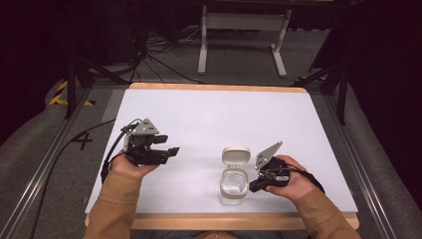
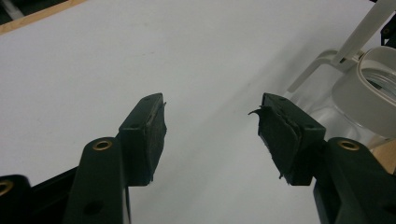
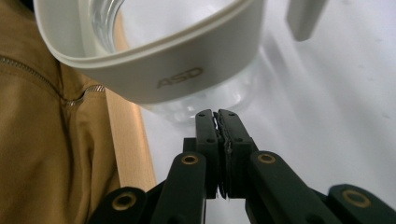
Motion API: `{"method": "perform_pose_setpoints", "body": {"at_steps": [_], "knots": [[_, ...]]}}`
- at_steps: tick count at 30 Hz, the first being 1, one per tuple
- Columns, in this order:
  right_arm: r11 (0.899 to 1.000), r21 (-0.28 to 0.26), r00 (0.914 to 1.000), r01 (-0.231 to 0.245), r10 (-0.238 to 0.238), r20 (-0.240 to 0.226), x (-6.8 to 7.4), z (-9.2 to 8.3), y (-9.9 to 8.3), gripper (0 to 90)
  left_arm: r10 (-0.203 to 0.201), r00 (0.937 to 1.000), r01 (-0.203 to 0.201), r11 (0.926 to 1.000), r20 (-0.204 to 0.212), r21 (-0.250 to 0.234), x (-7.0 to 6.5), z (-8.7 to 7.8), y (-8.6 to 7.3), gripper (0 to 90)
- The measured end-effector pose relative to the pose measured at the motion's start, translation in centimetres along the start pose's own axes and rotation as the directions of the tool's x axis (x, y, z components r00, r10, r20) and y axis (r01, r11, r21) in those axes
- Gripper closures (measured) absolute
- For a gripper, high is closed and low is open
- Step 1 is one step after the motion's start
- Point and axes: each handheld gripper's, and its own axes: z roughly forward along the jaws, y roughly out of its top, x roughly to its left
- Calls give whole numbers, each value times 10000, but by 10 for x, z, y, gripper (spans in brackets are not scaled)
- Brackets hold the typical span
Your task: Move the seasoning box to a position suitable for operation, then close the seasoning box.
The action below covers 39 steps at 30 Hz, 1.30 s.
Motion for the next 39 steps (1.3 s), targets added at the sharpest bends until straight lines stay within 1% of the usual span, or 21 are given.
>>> {"method": "perform_pose_setpoints", "body": {"at_steps": [2, 4, 7, 8, 10, 11, 12, 15, 17, 19, 21, 23, 24, 27, 28, 29, 30, 33, 36, 37, 39], "knots": [[9994, -322, 9997, -93, 100, 208, -2, -8, -2, 891, 47, 10000, -48, 10000, 32, 23, 0, 0, 1, 415], [9969, -712, 9981, -322, 358, 509, -3, -17, -3, 895, -3, 10000, 3, 10000, 31, 6, -1, 1, 1, 415], [9880, -1447, 9933, -548, 688, 931, -5, -28, -6, 895, 99, 10000, -99, 9999, 4, 52, 0, 2, 1, 415], [9880, -1447, 9933, -548, 688, 931, -5, -28, -6, 895, 99, 10000, -99, 9999, 4, 52, 0, 2, 1, 415], [9794, -1919, 9896, -627, 859, 1150, -6, -33, -7, 895, 134, 9999, -134, 9999, 5, -7, 1, 3, 2, 415], [9739, -2163, 9873, -685, 974, 1257, -6, -35, -7, 895, 15, 10000, -15, 10000, 2, -60, 0, 3, 2, 414], [9694, -2353, 9849, -697, 1044, 1380, -7, -37, -8, 895, -53, 10000, 53, 10000, 65, 22, 0, 3, 2, 415], [9530, -2915, 9775, -830, 1347, 1620, -9, -40, -10, 895, 161, 9999, -161, 9998, 43, 139, 0, 4, 2, 414], [9410, -3261, 9734, -908, 1531, 1707, -9, -43, -10, 896, 149, 9999, -149, 9998, 42, 103, 0, 3, 2, 414], [9309, -3540, 9715, -902, 1604, 1744, -8, -45, -10, 896, 58, 10000, -58, 10000, 56, 80, -1, 3, 1, 415], [9220, -3788, 9717, -797, 1567, 1770, -7, -48, -10, 896, 82, 9999, -83, 9999, 76, 103, -1, 2, 1, 414], [9130, -3996, 9697, -819, 1657, 1798, -7, -50, -9, 896, 174, 9998, -175, 9998, 41, 104, 0, 2, 1, 415], [9090, -4083, 9689, -831, 1696, 1803, -7, -50, -9, 896, 25, 10000, -25, 9999, 30, 103, -1, 2, 0, 415], [8967, -4348, 9656, -829, 1802, 1875, -9, -52, -9, 895, -3, 10000, 3, 9999, 27, 116, 0, 1, -1, 415], [8967, -4348, 9656, -829, 1802, 1875, -9, -52, -9, 895, -36, 10000, 36, 9999, -16, 113, 0, 1, -2, 415], [8912, -4473, 9683, -756, 1727, 1804, -10, -52, -9, 890, -65, 10000, 65, 9999, -51, 107, 0, -1, -4, 414], [8912, -4473, 9683, -756, 1727, 1804, -10, -52, -9, 890, -65, 10000, 65, 9999, -51, 107, 0, -1, -4, 414], [8802, -4683, 9702, -766, 1742, 1687, -13, -52, -7, 890, -18, 9998, 20, 9999, -201, 110, 0, -5, -7, 414], [8719, -4847, 9706, -695, 1714, 1690, -16, -52, -4, 890, -204, 9993, 206, 9998, -297, 60, 0, -9, -12, 413], [8673, -4930, 9714, -685, 1705, 1649, -18, -52, -3, 890, -225, 9992, 227, 9997, -319, 58, 0, -11, -13, 414], [8676, -4923, 9738, -707, 1671, 1546, -21, -50, 0, 890, -316, 9985, 316, 9995, -456, 1, 1, -15, -17, 413]]}}
